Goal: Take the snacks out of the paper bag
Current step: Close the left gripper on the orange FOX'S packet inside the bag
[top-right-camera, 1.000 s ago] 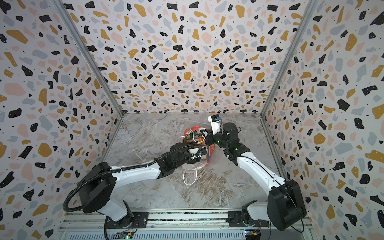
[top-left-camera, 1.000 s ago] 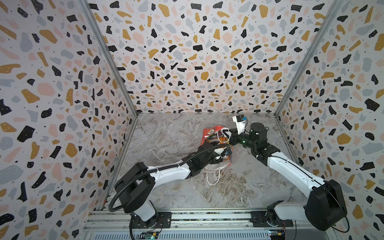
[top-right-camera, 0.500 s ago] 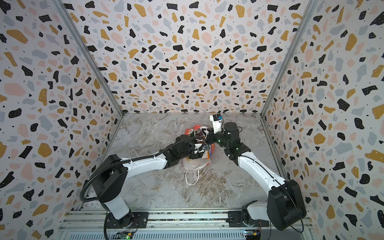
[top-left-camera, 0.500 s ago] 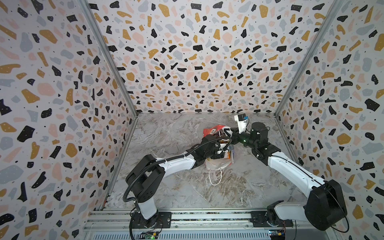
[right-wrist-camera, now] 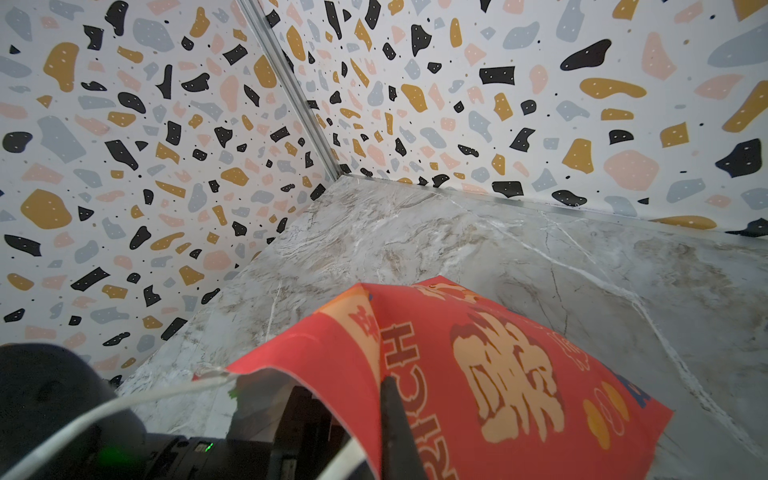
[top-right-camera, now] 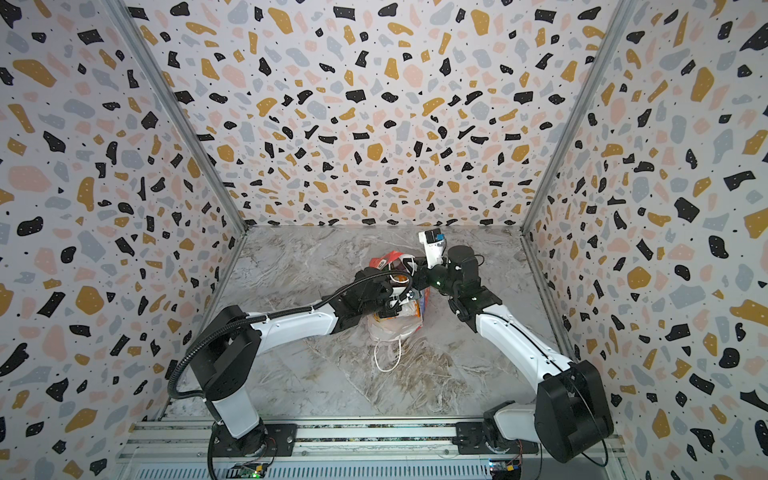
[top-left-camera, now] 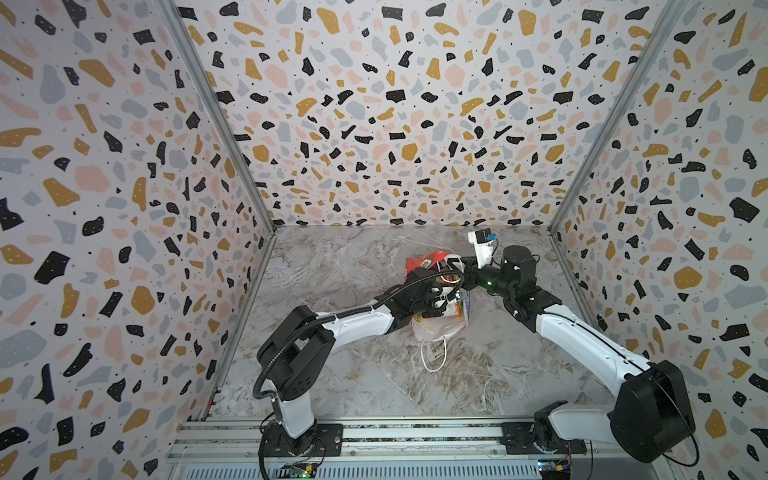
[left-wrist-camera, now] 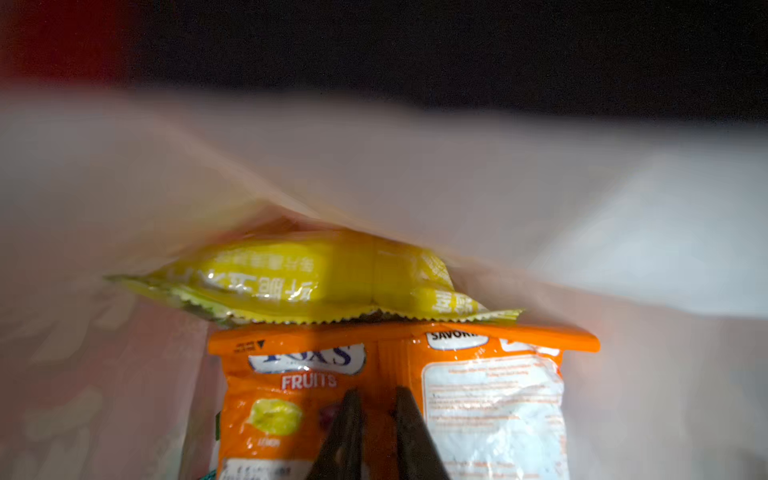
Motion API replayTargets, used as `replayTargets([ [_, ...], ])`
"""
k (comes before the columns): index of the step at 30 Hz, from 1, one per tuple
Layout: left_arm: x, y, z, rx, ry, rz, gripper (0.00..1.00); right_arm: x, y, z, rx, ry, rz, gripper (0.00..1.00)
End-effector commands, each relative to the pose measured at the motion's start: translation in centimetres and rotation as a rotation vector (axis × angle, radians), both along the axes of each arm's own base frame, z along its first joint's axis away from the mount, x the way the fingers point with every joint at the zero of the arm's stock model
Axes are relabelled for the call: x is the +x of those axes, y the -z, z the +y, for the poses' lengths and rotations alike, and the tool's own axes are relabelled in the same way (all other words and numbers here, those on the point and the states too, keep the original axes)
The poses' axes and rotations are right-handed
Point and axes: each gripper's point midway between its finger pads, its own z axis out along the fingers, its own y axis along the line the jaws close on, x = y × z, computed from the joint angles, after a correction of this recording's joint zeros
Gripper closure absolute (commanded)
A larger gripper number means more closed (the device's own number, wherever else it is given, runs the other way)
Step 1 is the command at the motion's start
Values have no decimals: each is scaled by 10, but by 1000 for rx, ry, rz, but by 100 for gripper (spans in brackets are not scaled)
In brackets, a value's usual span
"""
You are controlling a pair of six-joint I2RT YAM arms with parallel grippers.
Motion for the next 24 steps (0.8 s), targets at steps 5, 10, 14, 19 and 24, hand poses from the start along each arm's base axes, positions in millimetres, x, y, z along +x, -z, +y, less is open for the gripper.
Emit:
replayTargets([
  [5, 8, -21, 12, -49, -60, -7, 100, -13, -51, 4, 68, -37, -142, 100],
  [10, 5, -48, 16, -111, -73, -36, 100, -14, -49, 4, 67, -34, -140, 100],
  [14, 7, -66, 21, -137, -104, -63, 100, -13, -52, 2, 67, -26, -147, 100],
  [19, 7, -78, 23, -166, -111, -92, 100, -13, -50, 2, 65, -24, -143, 100],
  [24, 11, -76, 26, -148, -130, -106, 87, -13, -50, 2, 65, -26, -143, 100],
])
